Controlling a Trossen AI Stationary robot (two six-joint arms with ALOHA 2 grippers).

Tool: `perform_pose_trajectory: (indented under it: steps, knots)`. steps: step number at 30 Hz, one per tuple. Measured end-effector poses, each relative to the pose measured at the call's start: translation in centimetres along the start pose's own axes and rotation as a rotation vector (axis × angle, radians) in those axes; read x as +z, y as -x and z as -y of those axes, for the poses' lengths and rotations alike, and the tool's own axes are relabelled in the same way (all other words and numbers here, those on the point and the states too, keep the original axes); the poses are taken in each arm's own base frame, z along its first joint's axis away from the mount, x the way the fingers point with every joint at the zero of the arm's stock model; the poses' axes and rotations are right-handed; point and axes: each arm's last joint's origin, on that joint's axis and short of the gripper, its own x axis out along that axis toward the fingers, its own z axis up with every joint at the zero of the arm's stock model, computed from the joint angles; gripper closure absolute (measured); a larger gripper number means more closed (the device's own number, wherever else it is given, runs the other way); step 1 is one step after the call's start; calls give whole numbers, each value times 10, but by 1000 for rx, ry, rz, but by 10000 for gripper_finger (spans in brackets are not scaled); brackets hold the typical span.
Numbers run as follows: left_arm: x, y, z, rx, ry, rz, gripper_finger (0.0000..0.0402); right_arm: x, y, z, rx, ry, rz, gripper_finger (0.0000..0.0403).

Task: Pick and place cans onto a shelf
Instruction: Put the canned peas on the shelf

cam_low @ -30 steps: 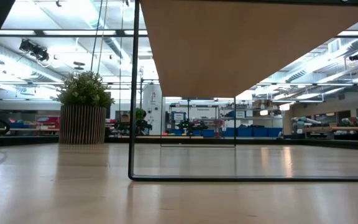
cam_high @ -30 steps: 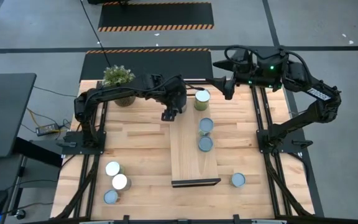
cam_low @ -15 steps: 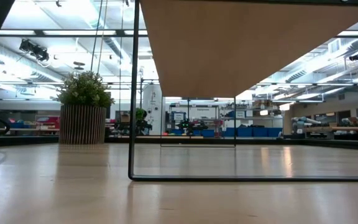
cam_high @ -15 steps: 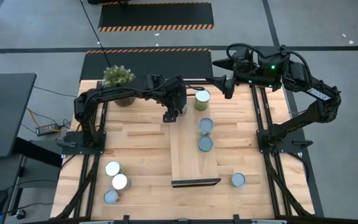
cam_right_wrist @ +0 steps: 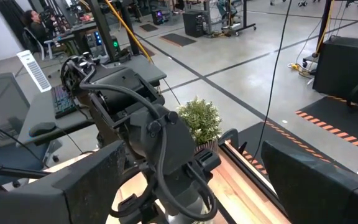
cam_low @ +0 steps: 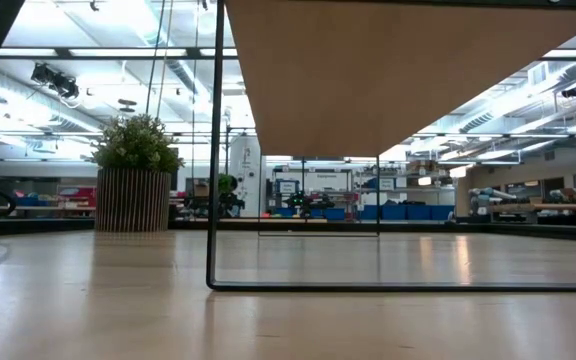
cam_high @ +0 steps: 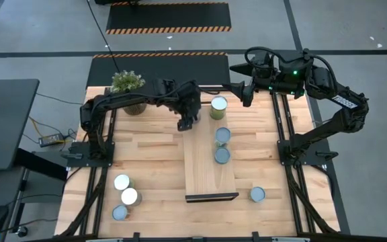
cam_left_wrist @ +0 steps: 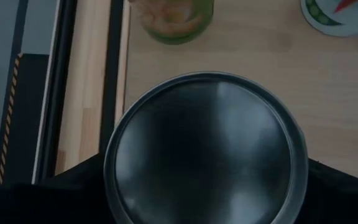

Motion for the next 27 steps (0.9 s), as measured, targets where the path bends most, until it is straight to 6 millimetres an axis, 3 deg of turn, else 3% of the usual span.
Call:
perform_pose_trajectory:
  steps: [9, 16, 27]
  knots:
    - [0, 0, -2, -30, 32, 10, 80, 0, 0, 0, 0, 0, 0, 19]
    - [-2, -1, -7, -76, 7, 10, 9, 0, 0, 0, 0, 0, 0, 19]
    - [-4, 4, -8, -2, 16, -7, 6, 0, 0, 0, 0, 0, 0, 19]
